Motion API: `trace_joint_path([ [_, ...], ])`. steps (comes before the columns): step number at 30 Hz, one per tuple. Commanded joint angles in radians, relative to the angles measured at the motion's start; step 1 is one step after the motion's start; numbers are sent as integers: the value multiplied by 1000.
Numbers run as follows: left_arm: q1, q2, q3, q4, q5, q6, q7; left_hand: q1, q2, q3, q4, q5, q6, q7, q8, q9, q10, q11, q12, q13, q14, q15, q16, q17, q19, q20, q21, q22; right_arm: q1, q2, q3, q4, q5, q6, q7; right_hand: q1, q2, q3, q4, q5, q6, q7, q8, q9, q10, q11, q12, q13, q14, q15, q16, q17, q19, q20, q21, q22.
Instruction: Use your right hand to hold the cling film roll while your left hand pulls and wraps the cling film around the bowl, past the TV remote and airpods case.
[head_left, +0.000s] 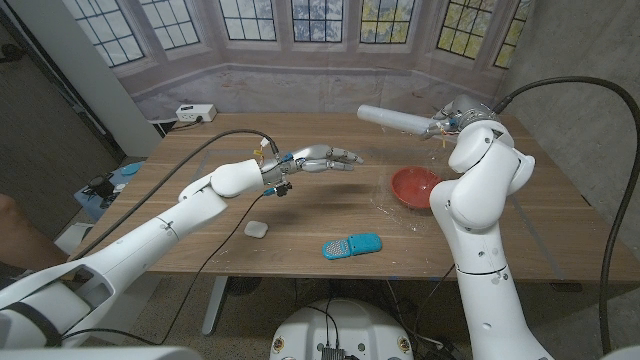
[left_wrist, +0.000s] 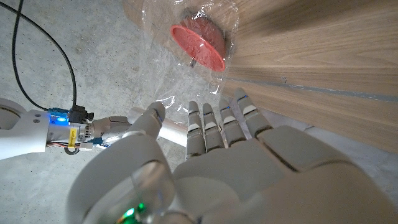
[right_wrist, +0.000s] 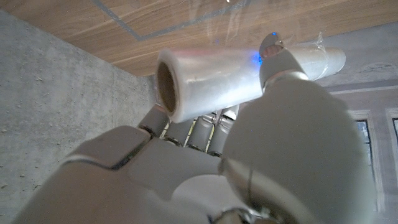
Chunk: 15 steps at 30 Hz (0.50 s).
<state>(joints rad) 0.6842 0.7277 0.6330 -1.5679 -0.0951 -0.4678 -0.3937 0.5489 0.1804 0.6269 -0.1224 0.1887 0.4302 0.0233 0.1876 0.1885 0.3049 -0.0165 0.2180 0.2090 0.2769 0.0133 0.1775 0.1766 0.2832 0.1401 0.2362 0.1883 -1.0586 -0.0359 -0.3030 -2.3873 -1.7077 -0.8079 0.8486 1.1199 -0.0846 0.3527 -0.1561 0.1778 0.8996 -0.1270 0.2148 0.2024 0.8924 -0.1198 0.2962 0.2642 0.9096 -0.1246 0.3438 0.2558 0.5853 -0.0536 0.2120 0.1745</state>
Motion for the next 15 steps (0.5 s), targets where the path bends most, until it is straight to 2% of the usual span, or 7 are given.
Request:
trace_joint_path([
  [1, 0, 7, -6, 1, 27, -16, 9, -2, -5, -3, -3, 6, -10, 0, -5, 2, -6, -2, -5, 3, -14, 3, -2, 3, -6, -2, -5, 4, -31, 38, 18, 1, 43, -49, -76, 20, 106, -4, -1, 6, 27, 21, 3, 6, 2, 5, -4, 4, 8, -86, 7, 2, 9, -6, 4, 2],
  [15, -13, 8, -2, 11, 29, -5, -6, 2, -5, -7, -6, 6, -12, -2, -4, 2, -10, -2, -7, 2, -25, 1, -1, 1, -11, -7, -8, 3, -24, 5, 21, 50, 162, -121, -172, 26, 106, -7, -4, 6, 30, 15, 2, 6, 5, -1, -4, 4, 7, -89, 6, 1, 11, -6, 4, 2],
])
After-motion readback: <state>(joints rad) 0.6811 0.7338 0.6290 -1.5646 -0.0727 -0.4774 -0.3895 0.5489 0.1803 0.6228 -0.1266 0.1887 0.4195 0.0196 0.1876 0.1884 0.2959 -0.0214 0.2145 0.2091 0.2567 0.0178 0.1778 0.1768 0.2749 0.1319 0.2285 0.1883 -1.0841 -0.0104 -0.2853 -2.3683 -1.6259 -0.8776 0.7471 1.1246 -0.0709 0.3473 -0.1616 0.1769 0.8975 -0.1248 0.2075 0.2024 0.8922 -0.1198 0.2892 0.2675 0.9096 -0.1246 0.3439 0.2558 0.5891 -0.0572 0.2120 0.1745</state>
